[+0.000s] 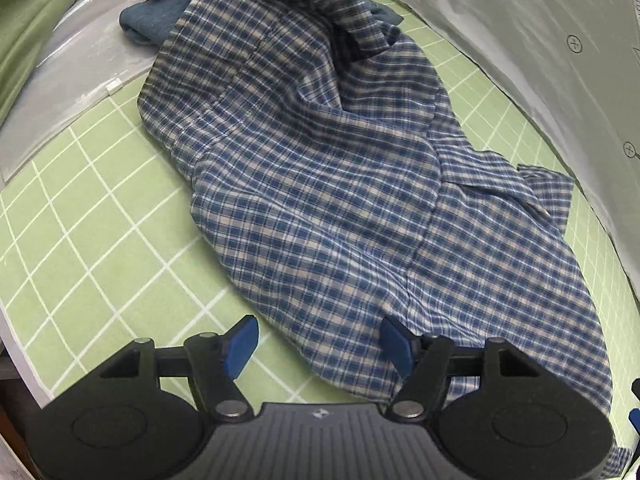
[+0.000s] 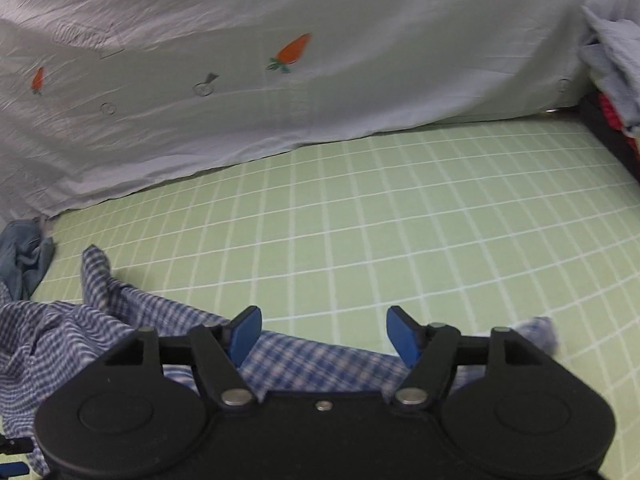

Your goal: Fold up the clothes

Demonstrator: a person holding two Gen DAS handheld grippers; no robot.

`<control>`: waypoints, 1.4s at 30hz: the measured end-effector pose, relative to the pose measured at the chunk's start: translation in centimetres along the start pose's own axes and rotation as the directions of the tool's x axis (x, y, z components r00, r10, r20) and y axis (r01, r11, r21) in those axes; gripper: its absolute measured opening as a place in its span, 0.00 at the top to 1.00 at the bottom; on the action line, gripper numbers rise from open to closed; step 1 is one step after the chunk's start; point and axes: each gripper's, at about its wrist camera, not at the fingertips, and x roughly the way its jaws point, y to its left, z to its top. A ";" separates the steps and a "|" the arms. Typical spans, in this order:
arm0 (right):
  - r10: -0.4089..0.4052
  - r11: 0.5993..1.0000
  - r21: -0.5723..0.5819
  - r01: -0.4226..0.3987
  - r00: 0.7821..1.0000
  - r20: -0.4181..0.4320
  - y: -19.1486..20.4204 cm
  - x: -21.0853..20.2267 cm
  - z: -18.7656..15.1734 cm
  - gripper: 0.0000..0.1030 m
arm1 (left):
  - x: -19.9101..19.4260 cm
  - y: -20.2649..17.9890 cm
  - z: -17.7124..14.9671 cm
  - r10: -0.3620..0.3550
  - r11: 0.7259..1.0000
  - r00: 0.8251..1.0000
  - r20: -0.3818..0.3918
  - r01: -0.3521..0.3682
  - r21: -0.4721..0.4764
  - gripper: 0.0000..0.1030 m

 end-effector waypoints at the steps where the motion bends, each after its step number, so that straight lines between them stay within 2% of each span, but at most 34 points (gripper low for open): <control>1: 0.028 0.999 -0.025 -0.029 0.999 -0.018 0.8 1.1 -0.1 0.29 | 0.4 0.1 0.4 0.006 1.000 1.000 -0.006 -0.006 -0.010 0.34; 3: 0.063 0.993 -0.098 -0.070 0.995 -0.074 3.0 4.1 -0.3 0.29 | 1.2 0.4 1.3 0.013 0.999 1.000 -0.016 -0.013 -0.030 0.34; 6: 0.068 0.976 -0.198 -0.095 0.988 -0.136 5.3 7.4 -0.7 0.29 | 2.1 0.5 2.5 0.013 0.999 1.000 -0.028 -0.014 -0.051 0.34; 12: 0.102 0.945 -0.292 -0.149 0.980 -0.169 8.3 10.0 -0.9 0.30 | 2.6 -0.8 3.3 0.041 0.999 0.999 -0.029 -0.040 0.022 0.32; 14: 0.120 0.929 -0.327 -0.175 0.976 -0.182 9.1 10.3 -1.1 0.37 | 2.6 -1.0 3.2 0.044 0.999 0.999 -0.027 -0.044 0.027 0.31; 15: 0.127 0.922 -0.340 -0.187 0.973 -0.192 9.3 10.4 -1.2 0.46 | 2.6 -1.0 3.1 0.048 0.998 0.999 -0.026 -0.047 0.030 0.31; 17: 0.133 0.909 -0.367 -0.197 0.972 -0.194 9.6 10.4 -1.5 0.52 | 2.6 -1.1 2.9 0.054 0.998 0.998 -0.023 -0.054 0.036 0.30; 18: 0.134 0.903 -0.381 -0.199 0.972 -0.192 9.6 10.3 -1.5 0.63 | 2.5 -1.2 2.8 0.057 0.998 0.998 -0.024 -0.056 0.037 0.30; 19: 0.139 0.897 -0.391 -0.207 0.971 -0.194 9.4 10.1 -1.6 0.82 | 2.4 -1.2 2.7 0.060 0.998 0.998 -0.023 -0.059 0.037 0.30; 21: 0.143 0.899 -0.386 -0.208 0.971 -0.190 8.5 9.6 -1.5 0.96 | 2.4 -1.2 2.3 0.068 0.997 0.997 -0.023 -0.067 0.043 0.30; 22: 0.128 0.909 -0.373 -0.186 0.976 -0.176 7.5 9.2 -1.6 0.97 | 2.3 -1.3 2.2 0.074 0.996 0.997 -0.023 -0.073 0.048 0.30; 25: 0.059 0.937 -0.335 -0.099 0.990 -0.129 4.3 7.6 -2.0 0.98 | 2.2 -1.3 1.8 0.070 0.996 0.997 -0.031 -0.068 0.058 0.30; 27: -0.035 0.955 -0.295 0.004 0.994 -0.100 1.3 5.9 -2.6 1.00 | 2.0 -1.6 1.5 0.066 0.995 0.997 -0.031 -0.064 0.071 0.30; 29: -0.145 0.963 -0.240 0.120 0.985 -0.093 -2.2 4.1 -3.4 1.00 | 2.0 -2.0 1.3 0.071 0.993 0.997 -0.033 -0.067 0.097 0.29; 30: -0.226 0.956 -0.211 0.202 0.969 -0.096 -4.1 3.1 -3.9 1.00 | 2.1 -2.2 1.2 0.065 0.992 0.997 -0.040 -0.061 0.107 0.29; 32: -0.381 0.912 -0.198 0.360 0.920 -0.085 -7.3 1.3 -5.1 1.00 | 2.3 -3.0 1.0 0.075 0.987 0.996 -0.039 -0.069 0.143 0.27; 34: -0.443 0.895 -0.114 0.431 0.888 -0.121 -10.8 -0.6 -5.7 1.00 | 2.5 -3.9 0.8 0.077 0.981 0.996 -0.043 -0.068 0.184 0.27; 37: -0.404 0.912 0.012 0.409 0.905 -0.135 -13.9 -2.5 -5.6 0.97 | 2.7 -5.1 0.8 0.062 0.973 0.997 -0.055 -0.048 0.226 0.27; 38: -0.393 0.917 0.017 0.398 0.911 -0.123 -13.6 -2.4 -5.1 0.96 | 2.7 -5.4 0.8 0.057 0.971 0.997 -0.061 -0.041 0.235 0.27; 41: -0.355 0.933 0.029 0.359 0.931 -0.088 -12.8 -2.2 -3.7 0.77 | 2.7 -5.8 1.0 0.059 0.968 0.996 -0.063 -0.042 0.246 0.27; 42: -0.320 0.946 0.026 0.323 0.945 -0.072 -11.7 -1.6 -2.8 0.63 | 2.6 -5.7 1.1 0.064 0.969 0.996 -0.058 -0.048 0.243 0.27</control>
